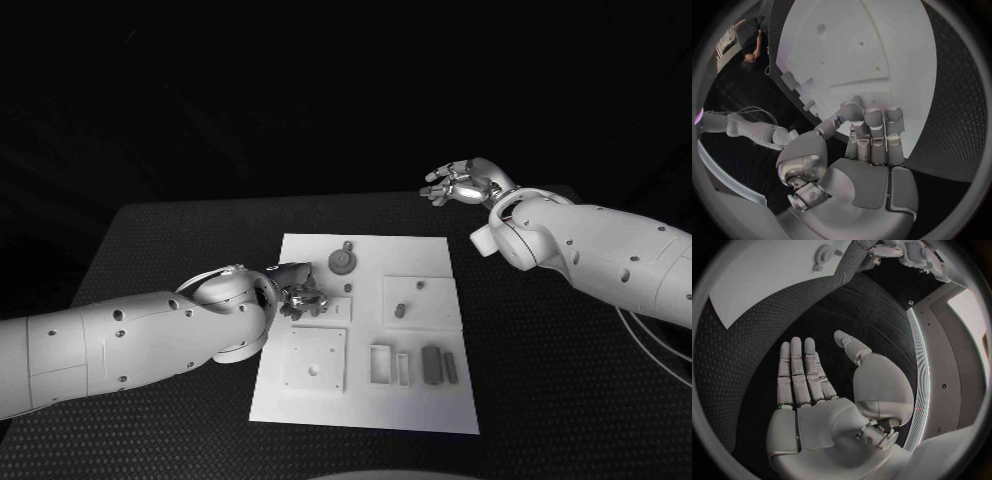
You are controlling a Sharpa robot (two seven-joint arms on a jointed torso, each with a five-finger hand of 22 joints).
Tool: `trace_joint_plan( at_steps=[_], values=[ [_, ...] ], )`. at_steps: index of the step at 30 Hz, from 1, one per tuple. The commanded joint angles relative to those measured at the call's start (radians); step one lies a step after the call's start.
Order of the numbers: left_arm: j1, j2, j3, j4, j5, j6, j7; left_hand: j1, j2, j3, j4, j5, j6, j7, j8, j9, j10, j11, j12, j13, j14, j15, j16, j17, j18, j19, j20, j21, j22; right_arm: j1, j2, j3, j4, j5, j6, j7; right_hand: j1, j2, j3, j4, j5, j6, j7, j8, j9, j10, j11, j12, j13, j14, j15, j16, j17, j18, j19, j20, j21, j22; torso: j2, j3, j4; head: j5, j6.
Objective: Assemble the parts on the task board
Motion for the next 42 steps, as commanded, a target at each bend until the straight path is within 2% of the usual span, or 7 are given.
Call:
trace_joint_plan(
  at_steps=[1, 23, 42],
  values=[
    [-0.001, 0.001, 0.000, 0.004, -0.007, 0.022, 0.005, 0.027, 0.017, 0.009, 0.000, 0.004, 0.046, -0.042, 0.002, 0.001, -0.028, -0.024, 0.004, -0.002, 0.001, -0.007, 0.007, -0.002, 0.000, 0.005, -0.112, 0.003, 0.017, 0.000, 0.000, 0.000, 0.001, 0.000, 0.013, 0.009, -0.011, -0.001, -0.006, 0.001, 0.006, 0.016, 0.019, 0.005, -0.002, -0.117, 0.077, 0.006, -0.001, -0.002, 0.005, -0.004, 0.001, -0.011, -0.001, 0.002, -0.004, 0.001, 0.000, -0.0001, 0.0003, 0.000, -0.001],
    [-0.001, 0.002, 0.000, -0.003, -0.006, 0.047, -0.002, 0.033, 0.013, 0.008, 0.003, -0.005, 0.044, -0.041, 0.001, 0.002, -0.029, -0.023, 0.005, -0.005, -0.001, -0.007, 0.007, -0.006, -0.001, 0.005, -0.112, 0.003, 0.017, 0.000, 0.001, 0.000, 0.002, 0.002, 0.013, 0.009, -0.011, -0.001, -0.007, 0.001, 0.006, 0.015, 0.019, 0.005, -0.002, -0.117, 0.077, 0.006, -0.003, -0.002, 0.005, -0.005, 0.002, -0.011, -0.001, 0.002, -0.006, 0.003, 0.000, 0.0000, 0.0002, 0.002, -0.003],
    [-0.002, 0.000, 0.000, 0.005, -0.012, -0.015, 0.014, 0.036, 0.014, 0.006, 0.008, -0.008, 0.043, -0.041, 0.000, 0.003, -0.029, -0.024, 0.005, -0.007, 0.001, -0.008, 0.008, -0.008, -0.001, 0.007, -0.112, 0.004, 0.017, 0.000, 0.002, 0.000, 0.001, 0.002, 0.012, 0.010, -0.012, -0.001, -0.007, 0.001, 0.007, 0.015, 0.019, 0.005, -0.003, -0.118, 0.077, 0.007, -0.005, -0.002, 0.005, -0.006, 0.003, -0.011, -0.001, 0.002, -0.007, 0.004, 0.000, -0.0002, -0.0001, 0.001, 0.001]
  ],
)
